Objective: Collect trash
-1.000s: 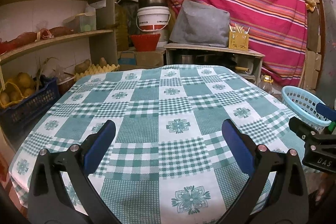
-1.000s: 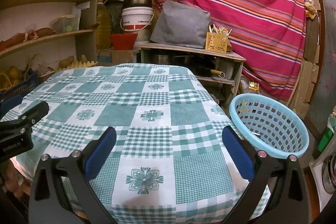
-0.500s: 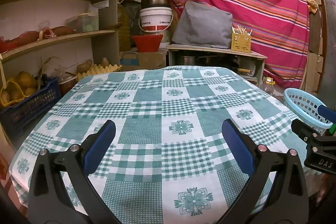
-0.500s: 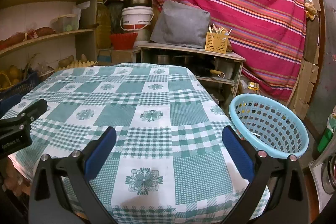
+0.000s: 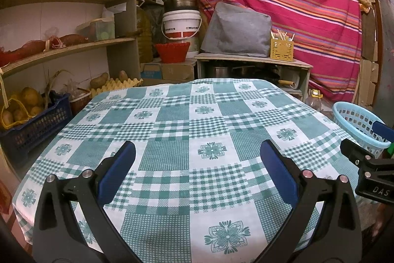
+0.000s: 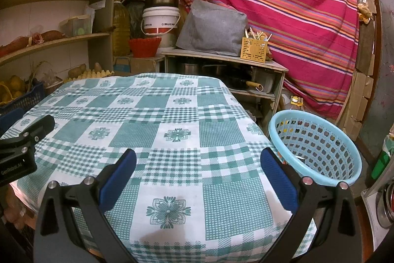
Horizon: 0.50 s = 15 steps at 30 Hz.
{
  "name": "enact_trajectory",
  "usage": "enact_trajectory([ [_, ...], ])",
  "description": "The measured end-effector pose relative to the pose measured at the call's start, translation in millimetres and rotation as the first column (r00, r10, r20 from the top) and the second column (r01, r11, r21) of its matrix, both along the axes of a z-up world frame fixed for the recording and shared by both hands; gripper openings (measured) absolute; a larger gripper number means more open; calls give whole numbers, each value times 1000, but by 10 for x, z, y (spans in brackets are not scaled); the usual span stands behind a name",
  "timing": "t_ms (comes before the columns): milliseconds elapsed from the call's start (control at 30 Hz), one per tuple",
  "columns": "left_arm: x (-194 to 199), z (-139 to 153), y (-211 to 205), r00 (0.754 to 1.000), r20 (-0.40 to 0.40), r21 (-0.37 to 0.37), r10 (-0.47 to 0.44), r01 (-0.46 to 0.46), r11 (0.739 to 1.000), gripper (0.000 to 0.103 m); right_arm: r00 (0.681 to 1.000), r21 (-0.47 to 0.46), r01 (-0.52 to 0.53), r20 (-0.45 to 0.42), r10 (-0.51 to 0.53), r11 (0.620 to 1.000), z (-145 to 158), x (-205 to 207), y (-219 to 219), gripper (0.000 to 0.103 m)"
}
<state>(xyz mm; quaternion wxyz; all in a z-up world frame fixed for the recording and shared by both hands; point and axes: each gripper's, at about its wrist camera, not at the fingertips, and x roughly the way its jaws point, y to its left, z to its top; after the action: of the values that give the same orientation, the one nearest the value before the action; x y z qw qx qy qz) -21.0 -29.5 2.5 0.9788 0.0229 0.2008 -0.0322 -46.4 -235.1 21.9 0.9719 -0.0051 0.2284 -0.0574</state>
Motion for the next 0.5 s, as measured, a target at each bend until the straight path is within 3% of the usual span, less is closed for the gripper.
enact_trajectory([
  [500, 5, 0, -8, 1000, 2, 4, -1, 1, 1000, 98, 1000, -1, -4, -3, 4, 1000, -9, -4, -43, 98],
])
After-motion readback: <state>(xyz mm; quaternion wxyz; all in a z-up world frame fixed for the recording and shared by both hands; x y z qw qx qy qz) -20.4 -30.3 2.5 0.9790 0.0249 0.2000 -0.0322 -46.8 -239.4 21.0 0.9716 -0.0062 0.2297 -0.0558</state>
